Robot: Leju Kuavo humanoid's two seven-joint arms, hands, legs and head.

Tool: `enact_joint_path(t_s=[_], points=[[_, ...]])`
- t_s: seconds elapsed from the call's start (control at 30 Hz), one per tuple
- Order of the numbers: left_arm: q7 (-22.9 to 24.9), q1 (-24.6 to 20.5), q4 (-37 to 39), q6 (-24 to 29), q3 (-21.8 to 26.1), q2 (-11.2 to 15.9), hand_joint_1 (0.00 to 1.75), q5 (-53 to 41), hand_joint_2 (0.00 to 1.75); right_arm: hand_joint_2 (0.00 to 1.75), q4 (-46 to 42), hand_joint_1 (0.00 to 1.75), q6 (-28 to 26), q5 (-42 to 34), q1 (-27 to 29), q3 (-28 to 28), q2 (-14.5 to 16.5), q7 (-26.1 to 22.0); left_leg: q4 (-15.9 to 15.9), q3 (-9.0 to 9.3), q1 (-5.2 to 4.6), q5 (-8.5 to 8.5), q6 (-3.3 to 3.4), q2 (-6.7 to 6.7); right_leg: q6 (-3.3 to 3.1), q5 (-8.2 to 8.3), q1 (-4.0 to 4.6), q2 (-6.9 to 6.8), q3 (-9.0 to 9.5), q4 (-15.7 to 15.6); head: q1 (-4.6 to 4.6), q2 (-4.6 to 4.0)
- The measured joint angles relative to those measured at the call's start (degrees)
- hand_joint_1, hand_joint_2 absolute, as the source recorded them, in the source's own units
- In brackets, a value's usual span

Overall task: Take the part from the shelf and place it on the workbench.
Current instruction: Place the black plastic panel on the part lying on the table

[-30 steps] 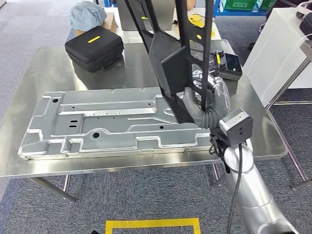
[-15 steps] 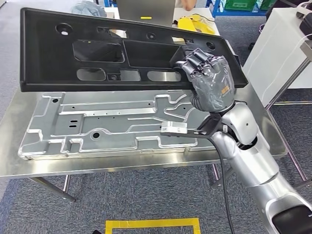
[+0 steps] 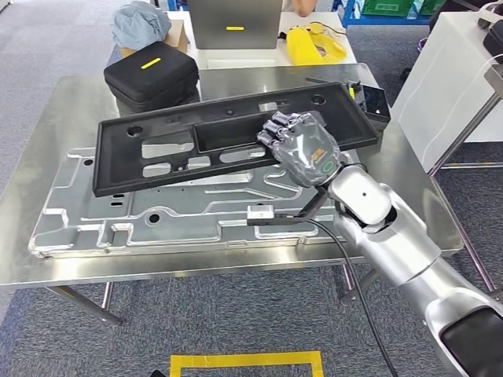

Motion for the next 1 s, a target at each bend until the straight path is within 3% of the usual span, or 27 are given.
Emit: enact_joint_path(t_s=[0.47, 1.0], points=[[0.20, 0.15, 0.00, -0.12, -1.37, -0.70, 0.00, -0.93, 1.75, 1.75, 12.26, 1.75, 3.54, -1.02, -0.77, 8.60, 4.23, 1.72, 0.00, 0.00, 0.01, 0.00, 0.00, 0.00, 0.00, 0.00, 0.01, 0.00, 0.00, 0.01, 0.00, -0.01], [-0.92, 0.73, 0.00, 0.12, -2.07, -1.17, 0.00, -1.84, 1.75, 1.75, 16.92, 1.75, -0.36, -1.73, 2.15, 11.88, 6.03, 2.14, 0.00, 0.00, 0.01, 0.00, 0.00, 0.00, 0.00, 0.00, 0.00, 0.00, -0.02, 0.01, 0.00, 0.00]])
